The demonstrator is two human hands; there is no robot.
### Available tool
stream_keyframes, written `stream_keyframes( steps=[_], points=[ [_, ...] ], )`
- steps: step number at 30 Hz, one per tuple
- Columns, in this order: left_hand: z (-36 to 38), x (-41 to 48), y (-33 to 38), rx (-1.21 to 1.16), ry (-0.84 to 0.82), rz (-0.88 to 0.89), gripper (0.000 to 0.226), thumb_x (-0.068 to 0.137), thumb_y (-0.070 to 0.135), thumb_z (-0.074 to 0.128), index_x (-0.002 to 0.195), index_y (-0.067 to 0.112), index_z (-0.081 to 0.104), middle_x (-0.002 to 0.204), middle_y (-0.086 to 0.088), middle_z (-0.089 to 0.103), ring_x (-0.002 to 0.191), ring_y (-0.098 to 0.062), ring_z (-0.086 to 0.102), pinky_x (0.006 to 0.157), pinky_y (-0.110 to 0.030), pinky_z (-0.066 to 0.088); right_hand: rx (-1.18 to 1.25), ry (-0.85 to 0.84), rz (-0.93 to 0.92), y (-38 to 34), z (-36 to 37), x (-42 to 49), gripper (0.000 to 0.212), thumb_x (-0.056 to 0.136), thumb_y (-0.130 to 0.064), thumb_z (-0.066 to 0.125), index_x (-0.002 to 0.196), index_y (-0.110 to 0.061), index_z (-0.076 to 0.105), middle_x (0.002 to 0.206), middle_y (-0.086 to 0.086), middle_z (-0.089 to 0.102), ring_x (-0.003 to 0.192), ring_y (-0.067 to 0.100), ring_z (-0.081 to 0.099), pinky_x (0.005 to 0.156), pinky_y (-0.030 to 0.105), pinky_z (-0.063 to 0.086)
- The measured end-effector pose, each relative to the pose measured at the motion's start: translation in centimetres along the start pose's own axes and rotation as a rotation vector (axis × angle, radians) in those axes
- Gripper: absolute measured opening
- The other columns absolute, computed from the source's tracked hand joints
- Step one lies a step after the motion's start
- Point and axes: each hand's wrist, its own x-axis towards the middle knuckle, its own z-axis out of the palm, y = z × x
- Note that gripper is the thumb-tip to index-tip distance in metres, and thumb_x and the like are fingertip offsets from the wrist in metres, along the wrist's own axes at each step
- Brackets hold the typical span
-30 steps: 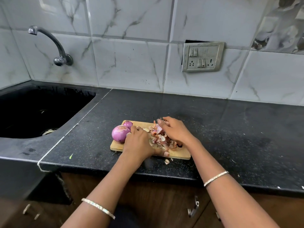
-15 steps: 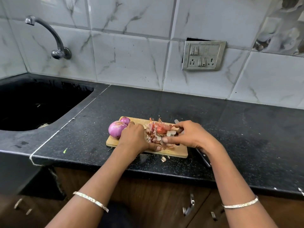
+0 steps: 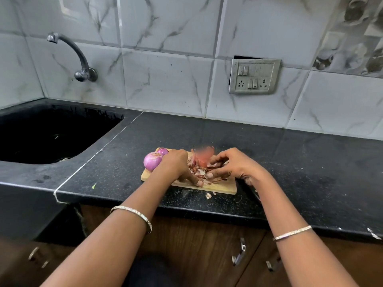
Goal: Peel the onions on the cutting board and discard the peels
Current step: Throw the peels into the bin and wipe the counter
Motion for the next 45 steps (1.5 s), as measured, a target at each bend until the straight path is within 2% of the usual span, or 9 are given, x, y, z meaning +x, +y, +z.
stream_keyframes(
  steps=[3, 6, 11, 14, 16, 22, 32, 39, 45],
  points=[
    [-0.4, 0.1, 0.0, 0.013, -0.033, 0.015, 0.06, 0.065, 0.056, 0.089, 0.069, 0.012, 0.049, 0.1, -0.008, 0.069, 0.086, -0.021, 0.056, 0.061, -0.029, 0.039, -0.029, 0.115, 0.013, 0.1, -0.9, 0.3, 0.054, 0.058, -0.036, 0.098, 0.104, -0.02, 0.076, 0.095, -0.004, 0.073, 0.088, 0.013, 0.068, 0.088, 0.039, 0.059],
    [-0.4, 0.5, 0.1, 0.054, -0.019, 0.031, 0.064, 0.065, 0.06, 0.087, 0.073, 0.011, 0.048, 0.121, -0.012, 0.063, 0.115, -0.026, 0.053, 0.083, -0.033, 0.043, -0.053, 0.146, 0.013, -0.1, -0.9, 1.1, 0.079, 0.063, -0.054, 0.091, 0.129, -0.022, 0.064, 0.121, -0.006, 0.066, 0.11, 0.013, 0.063, 0.092, 0.032, 0.05],
    [-0.2, 1.7, -0.4, 0.007, -0.04, 0.057, 0.079, 0.066, 0.064, 0.085, 0.111, 0.005, 0.057, 0.133, -0.015, 0.057, 0.128, -0.028, 0.046, 0.096, -0.034, 0.043, 0.046, 0.038, -0.03, -1.3, 2.2, 2.5, 0.092, 0.077, -0.074, 0.063, 0.151, -0.023, 0.043, 0.149, 0.0, 0.052, 0.134, 0.014, 0.051, 0.113, 0.038, 0.042],
    [-0.2, 2.2, -0.3, -0.017, -0.04, 0.075, 0.074, 0.068, 0.062, 0.085, 0.107, 0.006, 0.059, 0.128, -0.011, 0.062, 0.123, -0.027, 0.053, 0.091, -0.032, 0.044, -0.068, 0.061, -0.073, -1.9, 3.9, 2.6, 0.048, 0.097, -0.064, 0.046, 0.127, -0.03, 0.063, 0.104, -0.013, 0.069, 0.089, -0.007, 0.064, 0.081, 0.019, 0.05],
    [0.0, 2.5, -0.4, -0.04, -0.038, 0.093, 0.069, 0.067, 0.06, 0.087, 0.103, 0.006, 0.062, 0.123, -0.01, 0.067, 0.117, -0.026, 0.058, 0.089, -0.032, 0.046, -0.105, 0.088, -0.115, -2.1, 4.5, 2.4, 0.032, 0.103, -0.055, 0.042, 0.099, -0.035, 0.067, 0.085, -0.016, 0.065, 0.077, 0.002, 0.061, 0.075, 0.028, 0.046],
    [0.0, 2.4, -0.8, -0.03, -0.066, 0.086, 0.088, 0.066, 0.053, 0.09, 0.129, 0.004, 0.054, 0.143, -0.02, 0.04, 0.129, -0.033, 0.047, 0.108, -0.04, 0.044, -0.155, 0.242, -0.109, -2.0, 1.2, -0.6, 0.045, 0.099, -0.053, 0.054, 0.13, -0.023, 0.066, 0.129, -0.007, 0.066, 0.113, 0.008, 0.058, 0.088, 0.026, 0.041],
    [-1.3, 4.0, -0.9, -0.063, -0.245, 0.129, 0.101, 0.068, 0.039, 0.093, 0.149, 0.006, 0.042, 0.153, -0.014, 0.045, 0.132, -0.031, 0.052, 0.101, -0.037, 0.051, -0.318, -0.05, 0.057, -0.8, 1.1, -1.0, 0.098, 0.055, -0.054, 0.094, 0.141, -0.025, 0.058, 0.168, 0.0, 0.016, 0.151, 0.023, 0.027, 0.118, 0.036, 0.031],
    [-1.0, 5.5, -1.7, -0.246, -0.217, 0.173, 0.094, 0.064, 0.022, 0.097, 0.145, 0.015, 0.049, 0.14, -0.006, 0.057, 0.127, -0.029, 0.055, 0.108, -0.04, 0.047, -0.255, -0.001, -0.007, -1.5, 1.8, 1.3, 0.062, 0.059, -0.042, 0.097, 0.111, -0.023, 0.069, 0.098, -0.011, 0.065, 0.093, 0.012, 0.062, 0.073, 0.023, 0.047],
    [-0.2, 5.8, -1.5, -0.353, -0.153, 0.195, 0.035, 0.07, 0.007, 0.089, 0.1, 0.006, 0.072, 0.101, -0.01, 0.074, 0.095, -0.027, 0.067, 0.088, -0.038, 0.055, -0.08, 0.047, -0.009, -1.0, 2.6, 2.5, 0.042, 0.073, -0.026, 0.091, 0.112, -0.026, 0.075, 0.095, -0.001, 0.077, 0.084, 0.011, 0.07, 0.068, 0.027, 0.055]
  ],
)
